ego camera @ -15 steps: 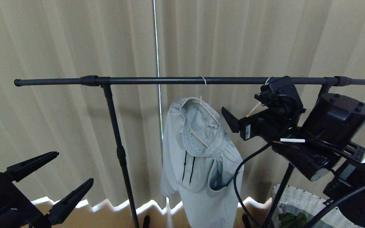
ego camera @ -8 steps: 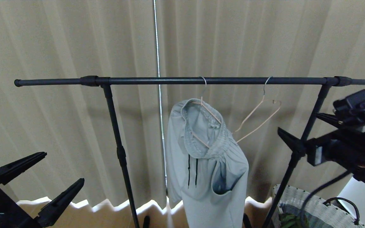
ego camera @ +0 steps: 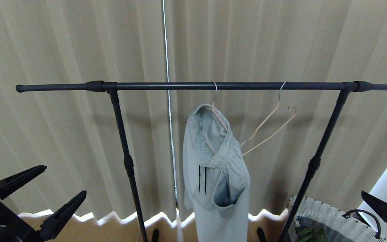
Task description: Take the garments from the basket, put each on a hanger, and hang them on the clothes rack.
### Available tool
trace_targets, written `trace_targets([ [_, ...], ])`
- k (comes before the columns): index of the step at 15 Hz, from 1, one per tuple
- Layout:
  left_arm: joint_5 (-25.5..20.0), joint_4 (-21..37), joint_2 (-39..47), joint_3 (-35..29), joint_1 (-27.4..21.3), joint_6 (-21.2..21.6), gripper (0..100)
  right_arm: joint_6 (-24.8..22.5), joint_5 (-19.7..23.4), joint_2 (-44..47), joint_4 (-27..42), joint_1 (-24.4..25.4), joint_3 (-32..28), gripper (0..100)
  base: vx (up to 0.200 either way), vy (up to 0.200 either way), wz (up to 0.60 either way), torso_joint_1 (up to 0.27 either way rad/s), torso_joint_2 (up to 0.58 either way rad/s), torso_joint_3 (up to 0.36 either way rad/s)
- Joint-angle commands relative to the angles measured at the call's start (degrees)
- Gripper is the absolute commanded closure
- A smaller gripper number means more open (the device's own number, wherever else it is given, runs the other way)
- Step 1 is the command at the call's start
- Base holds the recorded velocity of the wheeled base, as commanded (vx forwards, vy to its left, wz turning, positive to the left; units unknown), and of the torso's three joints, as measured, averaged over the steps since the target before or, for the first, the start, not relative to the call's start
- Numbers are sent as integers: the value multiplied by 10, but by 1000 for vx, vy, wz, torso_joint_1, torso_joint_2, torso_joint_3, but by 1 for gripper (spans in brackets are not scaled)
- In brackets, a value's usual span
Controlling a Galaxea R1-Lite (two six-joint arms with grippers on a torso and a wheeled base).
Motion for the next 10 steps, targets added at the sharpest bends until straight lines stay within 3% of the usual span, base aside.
trace_targets([
  [1, 0, 0, 22, 0, 1, -1, 0, 0, 2, -13, 10, -43, 19, 0, 0, 0, 0, 0, 0, 0],
  [6, 0, -1, 26, 0, 2, 1, 0, -6, 61, -24, -36, -30, 76, 0, 0, 0, 0, 0, 0, 0],
  [10, 0, -1, 26, 0, 2, 2, 0, -63, 68, -27, -133, -13, 150, 0, 0, 0, 0, 0, 0, 0],
])
